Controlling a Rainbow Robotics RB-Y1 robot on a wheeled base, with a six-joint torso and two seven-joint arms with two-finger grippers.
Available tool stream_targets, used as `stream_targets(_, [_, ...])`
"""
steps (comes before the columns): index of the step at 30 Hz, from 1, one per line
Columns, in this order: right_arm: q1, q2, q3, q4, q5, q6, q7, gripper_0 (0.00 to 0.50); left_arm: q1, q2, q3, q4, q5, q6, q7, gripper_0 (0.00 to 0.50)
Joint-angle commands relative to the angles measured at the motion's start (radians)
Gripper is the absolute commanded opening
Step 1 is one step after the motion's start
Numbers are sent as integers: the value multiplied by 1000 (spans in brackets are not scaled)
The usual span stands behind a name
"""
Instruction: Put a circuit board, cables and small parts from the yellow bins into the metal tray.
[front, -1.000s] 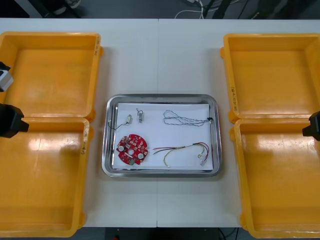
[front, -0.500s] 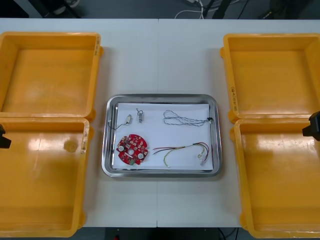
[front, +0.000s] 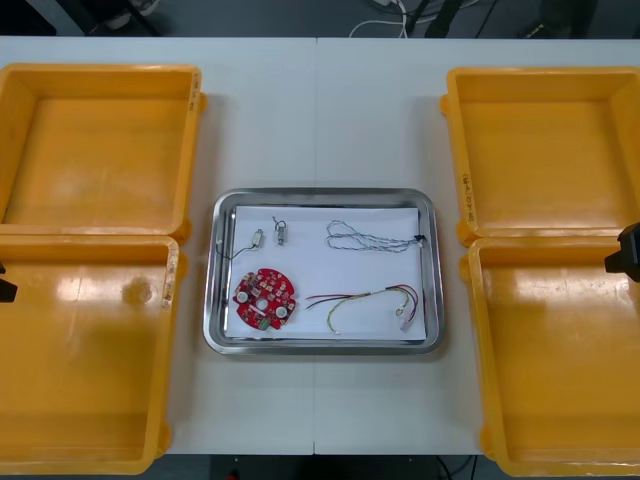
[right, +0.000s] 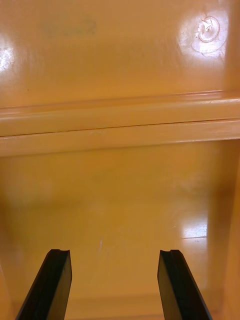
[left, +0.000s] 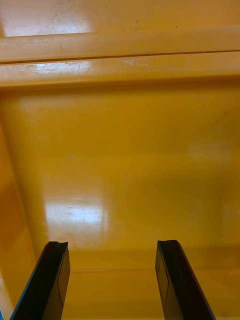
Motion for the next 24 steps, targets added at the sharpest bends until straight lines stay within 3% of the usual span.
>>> stream_targets(1, [-25, 5, 12, -8, 7, 7, 13, 500, 17, 48, 30, -30, -8, -11, -39, 500])
stream_targets(24, [-25, 5, 12, -8, 7, 7, 13, 500, -18, 46, 30, -26, -14, -13, 21, 500])
